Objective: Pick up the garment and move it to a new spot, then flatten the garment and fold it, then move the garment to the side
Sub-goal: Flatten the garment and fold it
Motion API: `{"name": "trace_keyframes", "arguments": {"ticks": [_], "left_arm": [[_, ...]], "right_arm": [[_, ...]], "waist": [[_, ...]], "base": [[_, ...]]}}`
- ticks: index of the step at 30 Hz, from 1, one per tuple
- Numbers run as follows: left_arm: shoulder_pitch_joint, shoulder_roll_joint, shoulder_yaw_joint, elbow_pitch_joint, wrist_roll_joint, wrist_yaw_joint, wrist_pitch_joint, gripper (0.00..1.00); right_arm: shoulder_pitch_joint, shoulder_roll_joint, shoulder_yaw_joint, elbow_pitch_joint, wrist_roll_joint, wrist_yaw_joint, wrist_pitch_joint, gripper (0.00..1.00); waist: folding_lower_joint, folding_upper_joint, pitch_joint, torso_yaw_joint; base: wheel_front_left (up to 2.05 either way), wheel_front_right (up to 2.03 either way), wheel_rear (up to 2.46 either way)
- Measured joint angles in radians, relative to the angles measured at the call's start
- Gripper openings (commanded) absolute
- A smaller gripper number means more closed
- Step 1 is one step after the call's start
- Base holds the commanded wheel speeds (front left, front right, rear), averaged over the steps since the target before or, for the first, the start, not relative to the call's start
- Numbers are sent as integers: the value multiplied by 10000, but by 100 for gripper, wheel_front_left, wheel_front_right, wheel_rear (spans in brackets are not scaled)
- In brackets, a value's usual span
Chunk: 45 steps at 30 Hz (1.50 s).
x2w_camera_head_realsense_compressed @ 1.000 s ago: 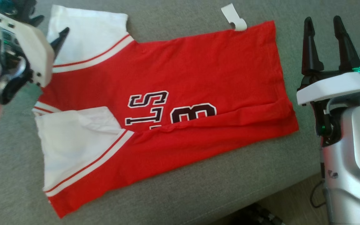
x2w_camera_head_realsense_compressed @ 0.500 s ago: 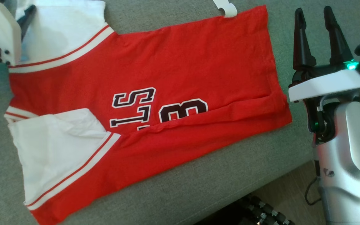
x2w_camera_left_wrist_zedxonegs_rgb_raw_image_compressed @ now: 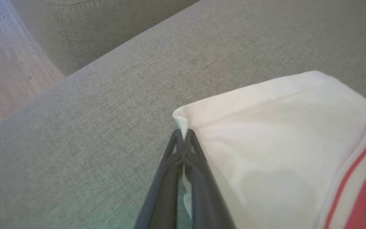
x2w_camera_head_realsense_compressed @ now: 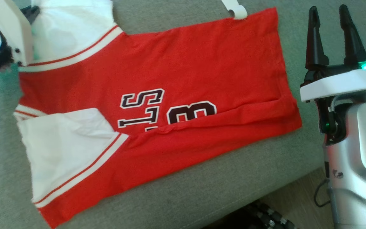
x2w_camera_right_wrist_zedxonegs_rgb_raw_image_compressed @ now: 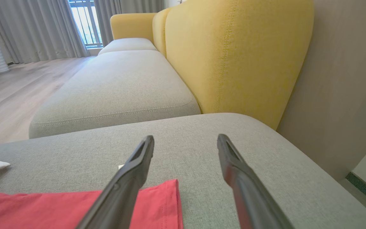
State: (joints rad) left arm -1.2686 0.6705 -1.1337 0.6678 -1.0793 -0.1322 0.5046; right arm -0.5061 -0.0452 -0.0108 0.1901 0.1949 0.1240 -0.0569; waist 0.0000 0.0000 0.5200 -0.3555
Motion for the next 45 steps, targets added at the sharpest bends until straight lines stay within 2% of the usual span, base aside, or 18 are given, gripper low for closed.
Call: {"name": "trace_keyframes", "arguments": {"ticks": [3,8,14,19,24,29,34,35,36,37,45], "left_arm": [[153,-226,-19,155,115,2,-1026,0],[328,-988,92,510,407,94,-2872,0],[825,-1398,-4,-161,765,88,-4155,0],[1243,-1494,-240,-1220,1026,105,-4677,0],[1561,-1478,-399,-2165,1141,368,-4784,0],[1601,-1371,-464,-2809,1143,541,-4750,0],[1601,-1227,-466,-3032,1233,648,-4704,0],[1602,-1183,-466,-3068,1233,704,-4704,0],[1601,-1137,-466,-3089,1237,717,-4704,0],[1601,-1106,-466,-3093,1281,723,-4704,0],[1598,-832,-439,-2832,1402,1060,-4721,0]], "right_arm": [[-35,0,-58,13,-360,0,251,100],[-281,-100,-178,523,-1156,0,972,100],[-732,-1227,-236,2094,-1041,0,2255,100],[-1188,-1937,-370,3607,-777,0,3072,100],[-1728,-2343,-337,4823,-600,0,3498,100],[-2180,-2566,-263,5776,-583,0,3839,100],[-2476,-2614,-148,6201,-458,0,3835,100],[-2556,-2621,-69,6278,-416,0,3816,70],[-2635,-2619,31,6357,-353,0,3814,31],[-2683,-2615,125,6408,-268,0,3812,0],[-2871,-2546,754,6589,447,0,3095,0]], "waist": [[0,0,-205,234],[0,0,-650,829],[-1,0,-1122,1787],[-1,0,-1338,2602],[-1,0,-1375,3188],[-1,0,-1245,3413],[-1,0,-1164,3419],[-1,0,-1149,3406],[-1,0,-1136,3391],[-1,0,-1127,3374],[0,0,-1166,3178]], "base": [[0,0,0],[0,0,0],[0,0,0],[0,0,0],[0,0,0],[0,0,0],[0,0,0],[0,0,0],[0,0,0],[0,0,0],[0,0,0]]}}
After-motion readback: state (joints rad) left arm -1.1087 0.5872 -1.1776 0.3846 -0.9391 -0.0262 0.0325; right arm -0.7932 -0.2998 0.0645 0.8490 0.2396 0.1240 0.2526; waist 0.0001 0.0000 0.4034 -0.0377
